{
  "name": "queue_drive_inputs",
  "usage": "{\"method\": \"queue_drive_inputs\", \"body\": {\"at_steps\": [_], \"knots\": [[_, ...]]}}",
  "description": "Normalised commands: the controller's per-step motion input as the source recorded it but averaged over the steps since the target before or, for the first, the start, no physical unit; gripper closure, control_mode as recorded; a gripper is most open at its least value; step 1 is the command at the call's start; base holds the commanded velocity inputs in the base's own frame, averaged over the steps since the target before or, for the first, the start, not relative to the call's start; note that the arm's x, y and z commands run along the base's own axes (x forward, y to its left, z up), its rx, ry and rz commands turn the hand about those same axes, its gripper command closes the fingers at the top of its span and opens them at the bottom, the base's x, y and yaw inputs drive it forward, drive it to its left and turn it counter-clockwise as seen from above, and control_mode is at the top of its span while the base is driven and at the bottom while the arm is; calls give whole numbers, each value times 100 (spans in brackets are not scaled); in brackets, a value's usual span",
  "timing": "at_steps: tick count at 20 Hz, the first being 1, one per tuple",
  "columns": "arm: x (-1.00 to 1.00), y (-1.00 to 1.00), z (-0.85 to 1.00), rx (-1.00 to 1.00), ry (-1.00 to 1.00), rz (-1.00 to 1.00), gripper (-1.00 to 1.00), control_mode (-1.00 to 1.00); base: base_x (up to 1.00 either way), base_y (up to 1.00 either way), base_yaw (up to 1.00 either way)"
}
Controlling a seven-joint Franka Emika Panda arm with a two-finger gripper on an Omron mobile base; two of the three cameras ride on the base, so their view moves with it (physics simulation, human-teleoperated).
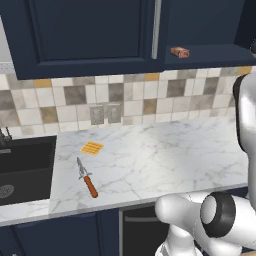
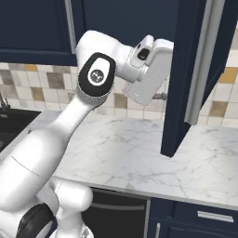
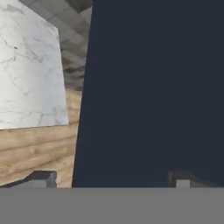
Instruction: Open the cabinet. Pick the bar soap and place it next to the sink. Then close the cabinet.
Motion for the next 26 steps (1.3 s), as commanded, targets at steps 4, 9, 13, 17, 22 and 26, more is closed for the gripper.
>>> {"method": "queue_drive_inputs", "body": {"at_steps": [4, 9, 13, 17, 22, 26], "knots": [[-35, 38, -11, 25, -10, 50, -100, -100, 0, 0, 0], [-33, 60, -22, 23, -8, 52, -100, -100, 0, 0, 0], [-14, 65, -11, 28, -12, 51, -100, -100, 0, 0, 0], [0, 50, 0, 30, -14, 22, -100, -100, 0, 0, 0], [-2, 12, 3, 41, -7, -6, -100, -100, 0, 0, 0], [-17, 3, 2, 48, 2, -39, -100, -100, 0, 0, 0]]}}
